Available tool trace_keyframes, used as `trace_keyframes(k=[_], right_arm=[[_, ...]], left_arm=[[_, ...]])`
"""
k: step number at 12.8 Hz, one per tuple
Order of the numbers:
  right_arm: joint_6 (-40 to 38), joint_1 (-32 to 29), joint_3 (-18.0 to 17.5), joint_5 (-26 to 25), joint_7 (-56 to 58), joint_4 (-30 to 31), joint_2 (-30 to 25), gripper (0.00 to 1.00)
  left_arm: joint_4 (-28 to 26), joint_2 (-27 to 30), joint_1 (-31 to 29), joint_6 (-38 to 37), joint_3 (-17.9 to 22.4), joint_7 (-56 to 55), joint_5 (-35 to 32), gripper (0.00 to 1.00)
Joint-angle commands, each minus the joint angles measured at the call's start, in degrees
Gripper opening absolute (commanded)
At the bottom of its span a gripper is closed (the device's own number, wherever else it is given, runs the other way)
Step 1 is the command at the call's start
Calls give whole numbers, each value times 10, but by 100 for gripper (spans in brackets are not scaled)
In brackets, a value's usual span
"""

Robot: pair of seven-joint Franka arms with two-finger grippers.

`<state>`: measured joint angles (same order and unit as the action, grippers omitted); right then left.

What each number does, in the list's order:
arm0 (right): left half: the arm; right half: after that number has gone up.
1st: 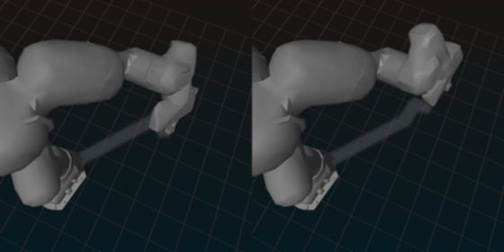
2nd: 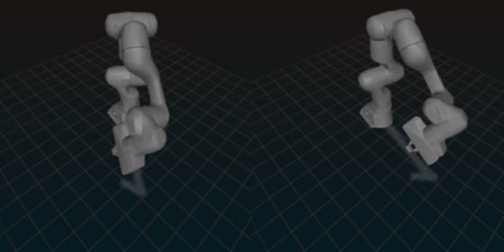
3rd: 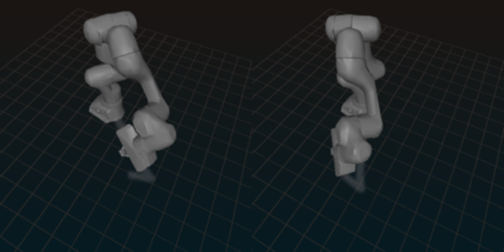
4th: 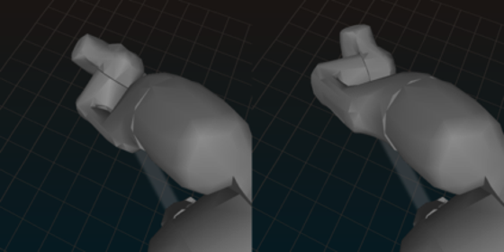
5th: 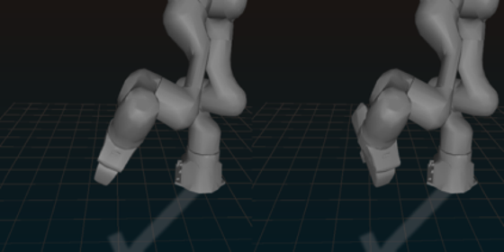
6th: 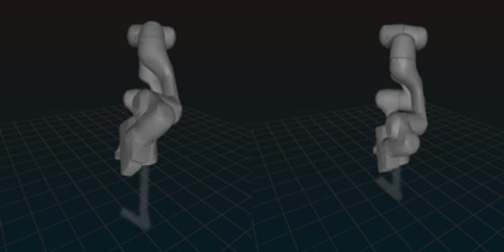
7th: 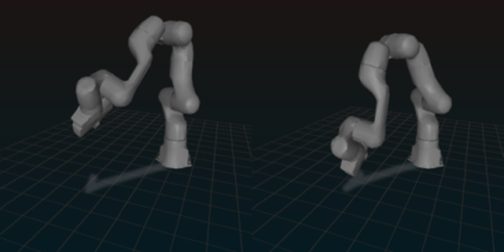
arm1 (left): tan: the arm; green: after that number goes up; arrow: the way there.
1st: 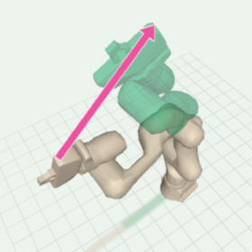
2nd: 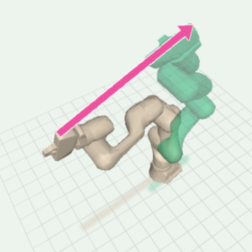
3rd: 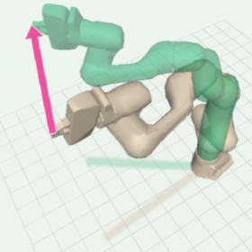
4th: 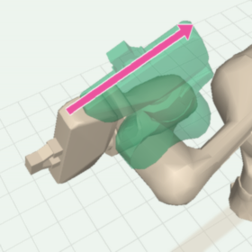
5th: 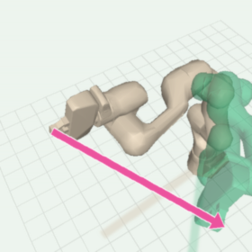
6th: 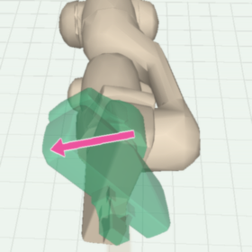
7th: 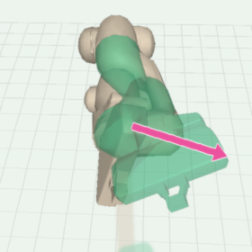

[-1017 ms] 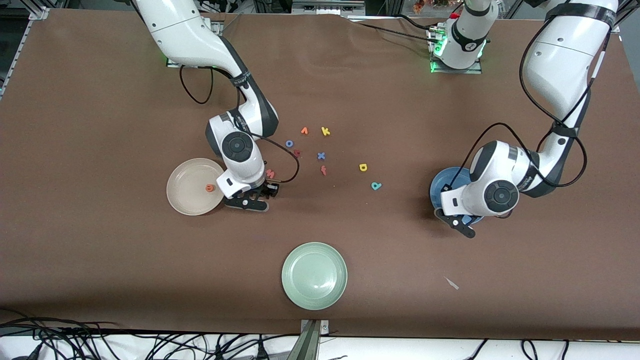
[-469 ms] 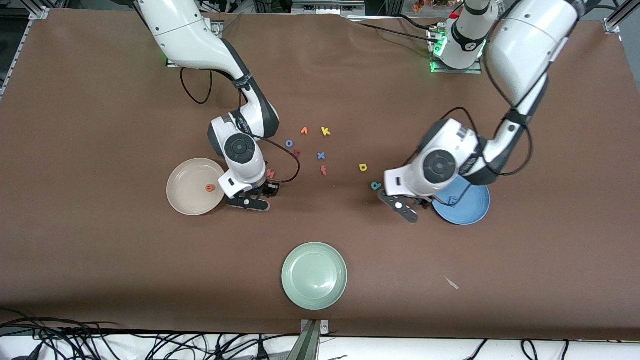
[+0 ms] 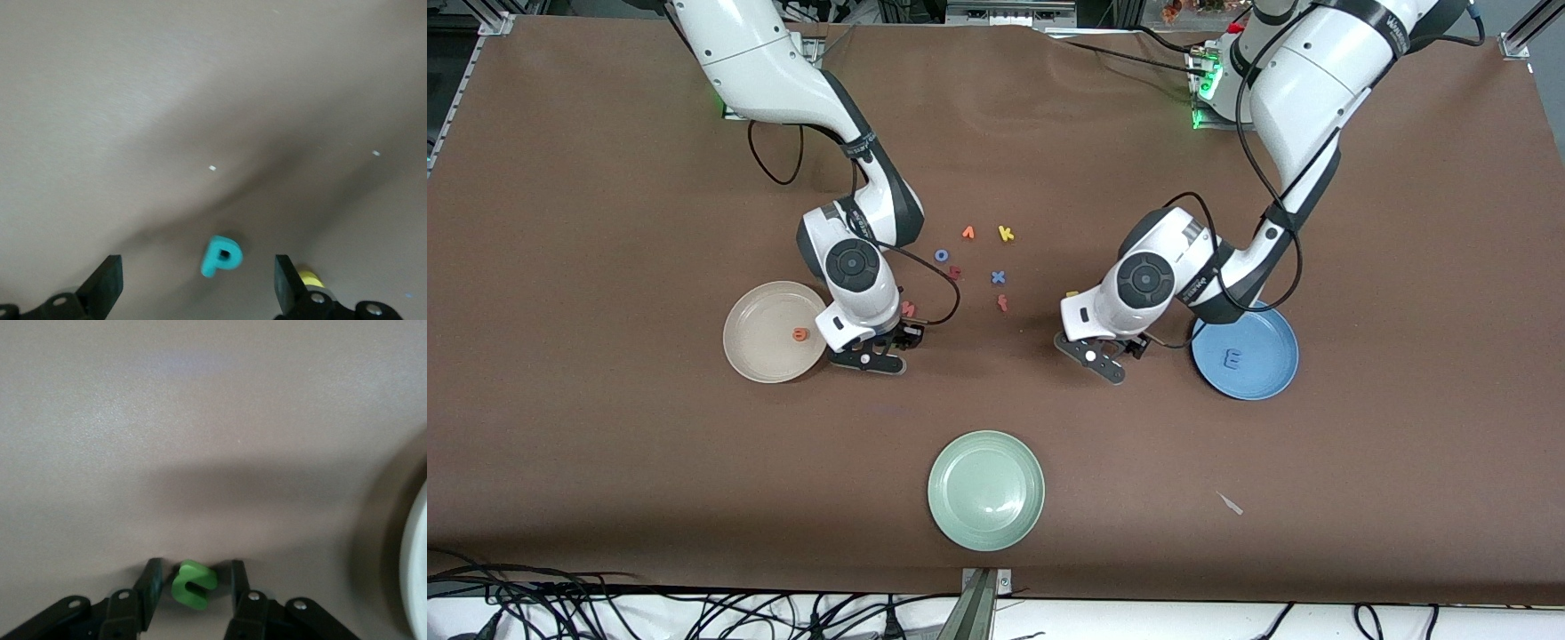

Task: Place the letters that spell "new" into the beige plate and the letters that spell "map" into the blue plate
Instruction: 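Grasp green u with the right gripper while the left gripper grasps teal p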

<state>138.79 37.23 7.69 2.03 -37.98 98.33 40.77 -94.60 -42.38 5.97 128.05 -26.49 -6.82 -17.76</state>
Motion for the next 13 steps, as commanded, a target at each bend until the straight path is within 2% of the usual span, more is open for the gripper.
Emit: trace_keyframes(k=[1,4,6,8,10,11,13], right_arm=[[0,3,0,10,1,16,-15,34],[-2,1,1,11,3,19,-23,30],[-11,-1,2,11,9,19,-30,20],[-51,-29,2,18,37,15,-56,20],[-96,-65,5,96,147,10,-76,20],[-111,-72,13,117,201,11,-84,20],[-133,-74,31,115,253,16,-96,20]], left_arm=[[3,-21,1,45,-2,-13,-18,100],[-5,-21,18,43,-1,-77,-18,100],[-10,-18,16,26,-1,-81,-20,100],[-35,-15,5,16,-1,-84,-39,93],[-46,-13,-7,17,-1,-78,-45,92],[-45,-13,-4,18,-1,-78,-46,87],[-42,-12,-2,18,-1,-82,-47,70]])
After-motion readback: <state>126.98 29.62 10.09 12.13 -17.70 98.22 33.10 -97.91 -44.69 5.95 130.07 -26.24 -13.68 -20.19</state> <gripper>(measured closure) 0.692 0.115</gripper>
